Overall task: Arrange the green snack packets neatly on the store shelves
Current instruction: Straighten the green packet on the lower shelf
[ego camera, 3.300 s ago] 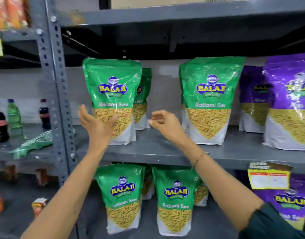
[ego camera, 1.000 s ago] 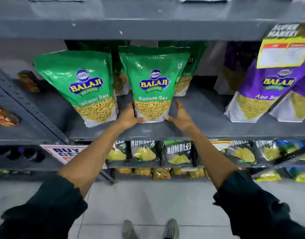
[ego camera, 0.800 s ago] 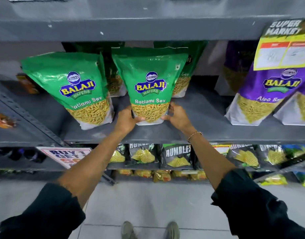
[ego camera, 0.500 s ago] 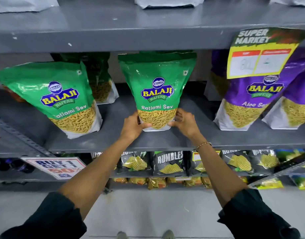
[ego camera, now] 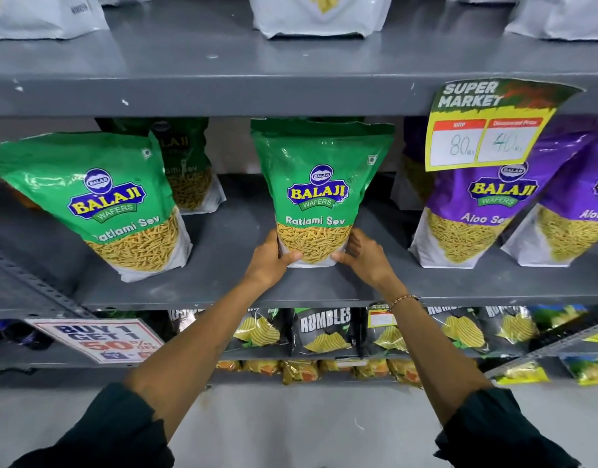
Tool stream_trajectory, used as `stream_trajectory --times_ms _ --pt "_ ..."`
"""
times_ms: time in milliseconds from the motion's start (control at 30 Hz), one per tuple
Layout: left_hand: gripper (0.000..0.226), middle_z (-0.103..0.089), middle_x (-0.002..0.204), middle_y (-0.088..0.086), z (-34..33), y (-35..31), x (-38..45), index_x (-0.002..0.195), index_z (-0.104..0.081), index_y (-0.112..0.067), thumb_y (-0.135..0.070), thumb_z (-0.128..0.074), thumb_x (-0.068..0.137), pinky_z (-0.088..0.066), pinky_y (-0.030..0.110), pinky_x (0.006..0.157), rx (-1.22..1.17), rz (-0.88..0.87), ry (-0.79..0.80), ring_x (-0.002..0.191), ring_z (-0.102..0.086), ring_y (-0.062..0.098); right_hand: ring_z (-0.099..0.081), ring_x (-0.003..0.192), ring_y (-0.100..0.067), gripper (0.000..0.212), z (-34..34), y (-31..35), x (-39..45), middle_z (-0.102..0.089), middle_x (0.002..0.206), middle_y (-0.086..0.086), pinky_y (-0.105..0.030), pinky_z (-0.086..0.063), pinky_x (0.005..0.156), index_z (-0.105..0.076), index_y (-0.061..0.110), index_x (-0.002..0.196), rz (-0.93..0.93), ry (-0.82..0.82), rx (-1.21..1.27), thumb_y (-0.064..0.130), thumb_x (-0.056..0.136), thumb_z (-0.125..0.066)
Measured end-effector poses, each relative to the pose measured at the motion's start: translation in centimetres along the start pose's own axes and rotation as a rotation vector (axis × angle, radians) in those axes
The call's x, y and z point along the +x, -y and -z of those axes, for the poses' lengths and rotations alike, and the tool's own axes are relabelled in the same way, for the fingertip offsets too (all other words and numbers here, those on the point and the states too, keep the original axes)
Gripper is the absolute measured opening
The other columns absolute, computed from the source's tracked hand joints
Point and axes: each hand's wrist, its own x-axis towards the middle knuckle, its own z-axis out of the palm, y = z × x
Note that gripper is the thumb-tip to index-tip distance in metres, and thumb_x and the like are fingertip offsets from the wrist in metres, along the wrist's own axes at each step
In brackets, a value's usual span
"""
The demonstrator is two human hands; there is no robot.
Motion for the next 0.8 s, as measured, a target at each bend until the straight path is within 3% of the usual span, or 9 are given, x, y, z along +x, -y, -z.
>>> stream_trajectory --times_ms 100,167,200,267,367,500,633,733,800 --pt "0.062 -0.053 0.135 0.007 0.9 0.7 -1.5 0.135 -0.037 -0.01 -0.027 -0.066 0.082 -0.043 0.03 0.095 -0.039 -0.04 -0.107 0.124 -0.05 0.023 -0.058 0.105 -0.013 0.054 -1.3 0.2 -2.3 -0.061 0.117 -0.002 -0.018 -0.045 0.085 -0.046 0.012 0.122 0.071 -0.26 -0.003 0.017 0.075 -0.073" --pt "0.058 -0.06 0.125 0.008 2.3 2.0 -3.0 0.134 -0.042 -0.007 -0.028 -0.064 0.084 -0.042 0.023 0.097 -0.12 -0.02 -0.254 0.116 -0.056 0.02 -0.062 0.089 -0.022 0.026 -3.5 0.4 -4.4 -0.063 0.1 -0.006 -0.013 -0.039 0.07 -0.054 0.009 0.105 0.128 -0.537 -0.025 0.017 0.083 -0.064" --pt "0.053 -0.064 0.113 0.007 3.2 2.9 -3.9 0.13 -0.046 -0.007 -0.029 -0.063 0.085 -0.043 0.017 0.091 -0.16 0.002 -0.334 0.105 -0.059 0.018 -0.061 0.082 -0.023 0.012 -5.0 0.6 -5.6 -0.062 0.092 -0.004 -0.014 -0.036 0.065 -0.056 0.012 0.097 0.161 -0.593 -0.048 0.018 0.086 -0.059" --pt "0.046 -0.061 0.097 0.007 5.3 5.1 -5.5 0.122 -0.048 -0.005 -0.028 -0.062 0.085 -0.045 0.022 0.084 -0.251 0.043 -0.479 0.089 -0.057 0.016 -0.058 0.076 -0.016 0.002 -8.2 1.7 -7.2 -0.061 0.086 0.002 -0.019 -0.038 0.064 -0.057 0.019 0.09 0.229 -0.509 -0.06 0.019 0.089 -0.054" --pt "0.05 -0.05 0.106 0.025 9.2 8.4 -7.3 0.119 -0.037 0.005 -0.018 -0.064 0.084 -0.042 0.044 0.092 -0.338 0.093 -0.7 0.099 -0.054 0.031 -0.061 0.074 -0.014 0.005 -13.4 4.0 -7.2 -0.067 0.084 -0.004 -0.025 -0.047 0.068 -0.061 0.017 0.088 0.332 -0.243 -0.11 0.02 0.087 -0.057" --pt "0.084 -0.035 0.124 0.033 14.5 12.0 -8.1 0.125 -0.027 0.019 -0.03 -0.073 0.075 -0.023 0.038 0.105 -0.004 0.262 -0.875 0.12 -0.033 0.046 -0.066 0.091 -0.021 0.02 -19.1 7.9 -3.4 -0.07 0.099 -0.013 -0.034 -0.053 0.086 -0.062 0.009 0.103 0.225 0.017 -0.07 0.015 0.083 -0.063" --pt "0.107 -0.022 0.144 0.029 19.4 14.5 -6.4 0.138 -0.013 0.013 -0.029 -0.081 0.066 -0.022 0.044 0.114 -0.03 0.27 -0.688 0.137 -0.023 0.039 -0.046 0.126 -0.027 0.063 -23.1 10.6 0.9 -0.047 0.138 -0.017 -0.044 -0.038 0.107 -0.037 0.008 0.134 0.135 0.183 -0.061 0.018 0.08 -0.067" --pt "0.122 -0.009 0.156 0.016 21.0 15.7 -5.6 0.145 0.005 -0.003 -0.025 -0.083 0.063 -0.019 0.041 0.117 -0.115 0.208 -0.458 0.143 -0.015 0.025 -0.03 0.135 -0.025 0.086 -24.9 11.5 3.4 -0.031 0.149 -0.012 -0.032 -0.027 0.109 -0.02 0.012 0.142 0.155 0.211 -0.079 0.02 0.075 -0.073" --pt "0.12 -0.019 0.155 0.012 21.3 16.2 -5.3 0.145 0.001 -0.007 -0.021 -0.085 0.061 -0.026 0.038 0.113 -0.138 0.138 -0.404 0.14 -0.025 0.023 -0.034 0.133 -0.021 0.086 -25.5 12.1 4.6 -0.035 0.147 -0.01 -0.027 -0.026 0.107 -0.023 0.015 0.141 0.189 0.248 -0.011 0.015 0.072 -0.075"
